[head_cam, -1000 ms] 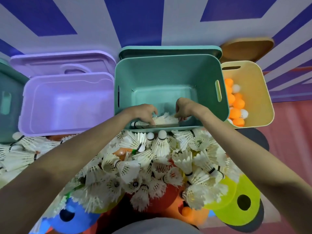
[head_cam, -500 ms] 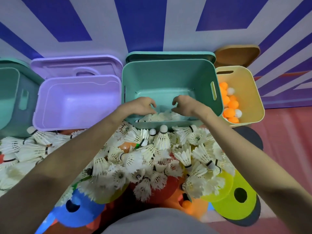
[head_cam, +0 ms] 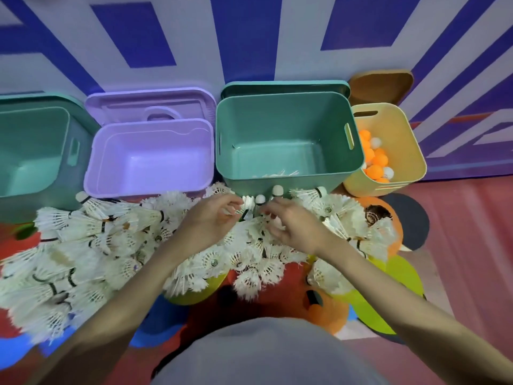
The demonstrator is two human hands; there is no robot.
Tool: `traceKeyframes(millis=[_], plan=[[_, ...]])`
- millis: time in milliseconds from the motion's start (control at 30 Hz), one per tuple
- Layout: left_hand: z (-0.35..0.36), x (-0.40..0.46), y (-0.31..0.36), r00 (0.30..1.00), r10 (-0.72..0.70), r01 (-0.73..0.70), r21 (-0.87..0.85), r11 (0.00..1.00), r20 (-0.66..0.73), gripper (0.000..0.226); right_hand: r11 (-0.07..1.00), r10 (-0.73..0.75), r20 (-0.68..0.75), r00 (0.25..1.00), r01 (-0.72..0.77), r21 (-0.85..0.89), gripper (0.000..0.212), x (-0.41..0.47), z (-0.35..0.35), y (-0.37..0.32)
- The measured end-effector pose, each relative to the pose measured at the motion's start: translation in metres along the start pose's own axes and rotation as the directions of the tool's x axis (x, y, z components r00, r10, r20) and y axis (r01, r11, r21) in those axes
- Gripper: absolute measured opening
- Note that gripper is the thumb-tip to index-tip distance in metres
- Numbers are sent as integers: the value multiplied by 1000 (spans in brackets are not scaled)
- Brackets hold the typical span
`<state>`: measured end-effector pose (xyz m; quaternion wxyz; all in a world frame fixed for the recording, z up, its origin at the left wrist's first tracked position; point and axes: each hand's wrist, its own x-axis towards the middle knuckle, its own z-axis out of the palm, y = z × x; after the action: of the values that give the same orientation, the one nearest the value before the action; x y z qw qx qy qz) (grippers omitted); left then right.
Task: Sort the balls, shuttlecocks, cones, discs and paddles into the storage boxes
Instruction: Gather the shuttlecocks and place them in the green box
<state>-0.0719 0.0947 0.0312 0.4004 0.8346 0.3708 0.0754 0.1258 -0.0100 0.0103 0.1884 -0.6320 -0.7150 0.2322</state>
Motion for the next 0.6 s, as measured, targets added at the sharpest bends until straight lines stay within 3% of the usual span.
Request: traceKeyframes(millis=[100,200,467,600], plan=[[0,-22,-19,972,-78,62,80,995,222,70,993,-6,90,996,17,-119,48,-2,23,-5],[5,-30,-29,960,-82,51,121,991,270,88,966,-9,127,992,41,-255,61,4,35,-10],[20,-28,-42,974,-57,25,148,989,219,86,939,51,174,983,12,-343,58,16,52,-16],[21,-28,-39,986,-19,0,114,994,167,79,940,64,172,983,-2,-340,43,14,55,-19]])
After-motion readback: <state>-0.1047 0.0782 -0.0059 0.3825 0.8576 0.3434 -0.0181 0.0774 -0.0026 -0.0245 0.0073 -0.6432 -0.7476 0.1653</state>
